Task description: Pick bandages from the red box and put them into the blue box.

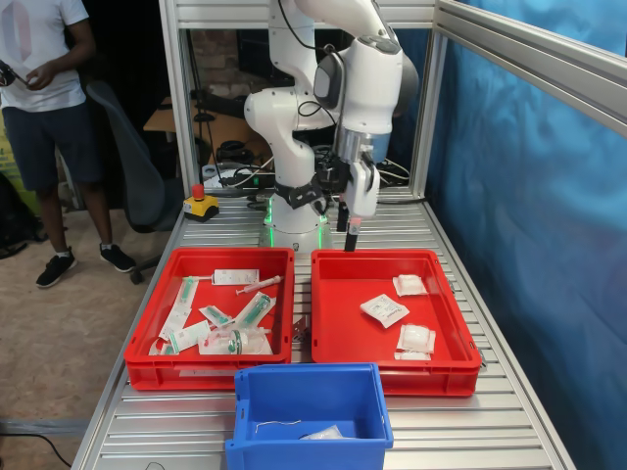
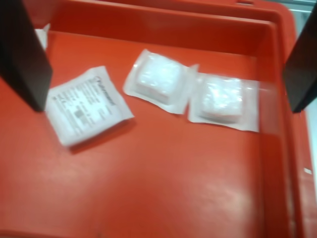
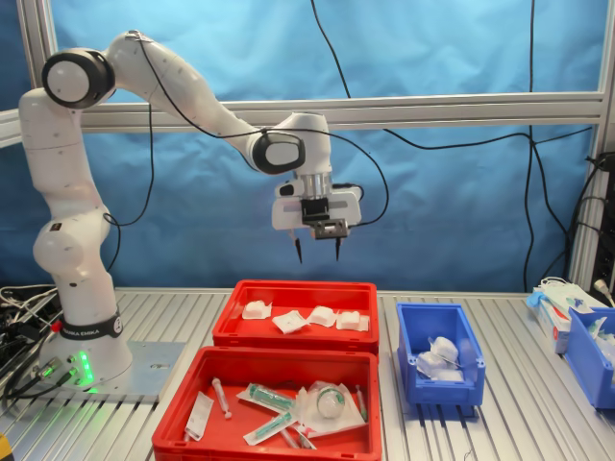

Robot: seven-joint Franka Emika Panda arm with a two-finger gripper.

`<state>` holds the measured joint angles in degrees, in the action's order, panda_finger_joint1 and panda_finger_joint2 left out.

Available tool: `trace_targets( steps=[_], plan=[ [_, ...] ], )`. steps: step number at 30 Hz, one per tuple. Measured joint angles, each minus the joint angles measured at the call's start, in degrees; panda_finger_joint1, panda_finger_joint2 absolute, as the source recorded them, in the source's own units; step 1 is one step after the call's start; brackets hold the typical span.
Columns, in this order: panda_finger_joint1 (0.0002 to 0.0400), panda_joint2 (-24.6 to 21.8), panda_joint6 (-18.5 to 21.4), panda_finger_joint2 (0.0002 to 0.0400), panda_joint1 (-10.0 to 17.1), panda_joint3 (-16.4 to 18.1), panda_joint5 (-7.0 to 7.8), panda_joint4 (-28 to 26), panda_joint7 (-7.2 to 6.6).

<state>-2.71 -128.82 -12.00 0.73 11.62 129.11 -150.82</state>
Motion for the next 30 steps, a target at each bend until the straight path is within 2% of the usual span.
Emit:
trace_targets(
  steps=[8, 12, 20, 21, 30],
  plan=[
    [0.04, 0.7, -0.1, 0.04, -2.2, 0.2, 0.0, 2.7, 0.0],
    [0.04, 0.9, -1.6, 0.04, -3.5, 0.3, 0.0, 5.0, 0.0],
    [0.04, 1.1, -7.7, 0.04, -4.7, 0.3, 0.0, 9.5, 0.04],
    [0.04, 1.7, -10.6, 0.04, -5.1, 0.3, 0.0, 11.4, 0.06],
    [0.04, 4.9, -15.4, 0.04, -5.5, 0.4, 0.0, 13.8, 0.07]
  ],
)
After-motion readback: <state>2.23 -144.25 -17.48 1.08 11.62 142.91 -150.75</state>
